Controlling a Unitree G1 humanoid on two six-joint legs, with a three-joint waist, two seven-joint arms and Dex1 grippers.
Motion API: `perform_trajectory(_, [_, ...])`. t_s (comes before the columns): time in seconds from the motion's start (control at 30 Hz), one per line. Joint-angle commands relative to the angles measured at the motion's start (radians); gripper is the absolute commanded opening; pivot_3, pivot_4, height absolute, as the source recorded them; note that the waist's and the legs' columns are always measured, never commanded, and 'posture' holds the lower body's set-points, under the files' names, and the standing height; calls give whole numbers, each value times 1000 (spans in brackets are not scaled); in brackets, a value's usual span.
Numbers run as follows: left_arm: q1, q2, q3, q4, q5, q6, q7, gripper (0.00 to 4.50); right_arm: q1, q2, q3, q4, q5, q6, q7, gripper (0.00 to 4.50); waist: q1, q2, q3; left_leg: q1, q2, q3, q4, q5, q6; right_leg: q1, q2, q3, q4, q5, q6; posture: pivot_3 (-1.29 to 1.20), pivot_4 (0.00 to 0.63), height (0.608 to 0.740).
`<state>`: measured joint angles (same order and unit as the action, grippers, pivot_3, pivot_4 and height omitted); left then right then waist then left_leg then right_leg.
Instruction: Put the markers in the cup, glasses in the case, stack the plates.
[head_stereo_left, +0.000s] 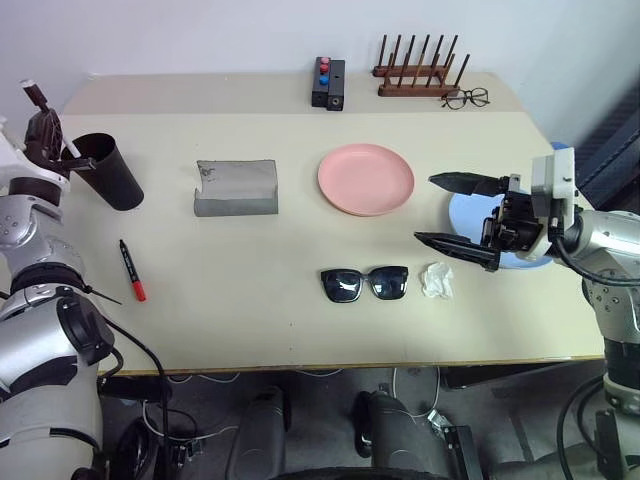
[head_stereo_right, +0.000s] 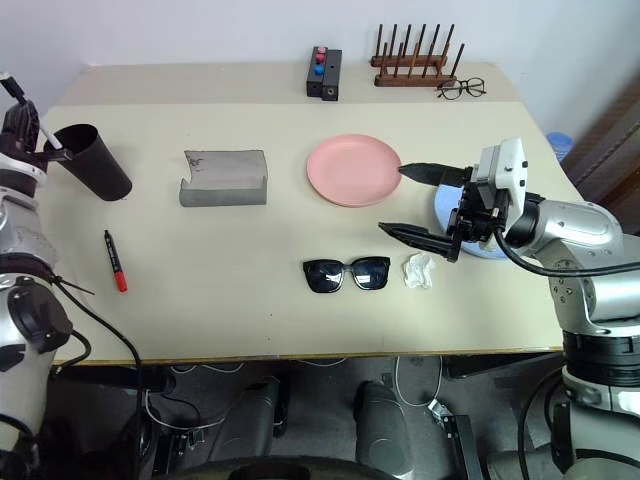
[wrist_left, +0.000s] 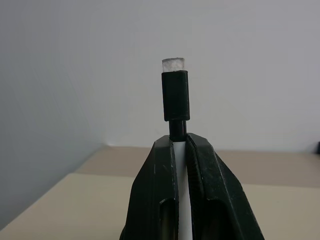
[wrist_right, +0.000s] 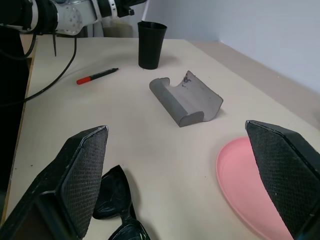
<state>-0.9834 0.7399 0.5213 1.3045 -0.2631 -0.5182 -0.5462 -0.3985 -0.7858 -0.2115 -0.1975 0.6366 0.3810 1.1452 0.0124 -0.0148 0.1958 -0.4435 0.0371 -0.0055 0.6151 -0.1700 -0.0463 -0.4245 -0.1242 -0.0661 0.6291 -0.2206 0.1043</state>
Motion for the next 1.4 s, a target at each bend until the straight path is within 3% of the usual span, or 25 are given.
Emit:
perform_trajectory(0.03, [-1, 6, -3, -9, 3, -16, 6, 29, 1, -19, -35, -39, 22, 1, -7, 4500, 0, 0, 0, 0, 0, 0, 0, 0, 0, 0, 0, 0, 0, 0, 0, 0, 150, 740])
perform_trajectory(0.07, [0, 5, -3, -9, 5, -16, 9, 29, 2, -19, -36, -40, 22, 3, -8, 4500, 0, 0, 0, 0, 0, 0, 0, 0, 0, 0, 0, 0, 0, 0, 0, 0, 150, 740])
perform_trajectory(0.2, [-3, 3, 9, -7, -9, -6, -7, 1516, 3, -20, -37, -48, 25, 7, -15, 4500, 0, 0, 0, 0, 0, 0, 0, 0, 0, 0, 0, 0, 0, 0, 0, 0, 150, 740])
perform_trajectory(0.4, [-11, 9, 1, -8, 3, -13, 11, 4479, 0, -19, -33, -47, 26, 6, -22, 4500, 0, 0, 0, 0, 0, 0, 0, 0, 0, 0, 0, 0, 0, 0, 0, 0, 150, 740])
perform_trajectory(0.77, [-70, 35, 39, -42, -65, 55, -80, 4479, -5, -10, -27, -31, 22, -5, -21, 4500, 0, -1, 0, 0, 0, 0, 0, 0, 0, 0, 0, 0, 0, 0, 0, 0, 150, 740])
perform_trajectory(0.93, [-73, 76, 35, -129, -132, 247, -289, 4479, 4, -11, -27, -29, 19, -9, -18, 4500, -1, -1, 0, 0, 0, 0, 0, 0, 0, 0, 0, 0, 0, 0, 0, 0, 150, 740])
perform_trajectory(1.03, [4, 179, -17, -295, -161, 600, -404, 4479, -10, -10, -22, -19, 20, -7, -14, 4500, -9, -1, 1, 0, 0, 0, 0, 0, 0, 0, 0, 0, 0, 0, 0, 0, 150, 740])
perform_trajectory(1.17, [309, 329, -127, -641, -169, 991, -558, 4479, -45, 7, 8, 7, 9, -18, -8, 4500, -34, 0, 1, 2, 1, 1, -3, 0, 0, -1, 1, 2, 0, 0, 0, 0, 150, 740])
perform_trajectory(1.4, [517, 367, 0, -976, -252, 1330, -399, 4479, -101, 37, 52, 71, -14, -45, 15, 4500, -10, -2, 1, 0, 9, 2, 0, 0, -1, -1, 6, 1, -1, -3, -5, 0, 150, 740])
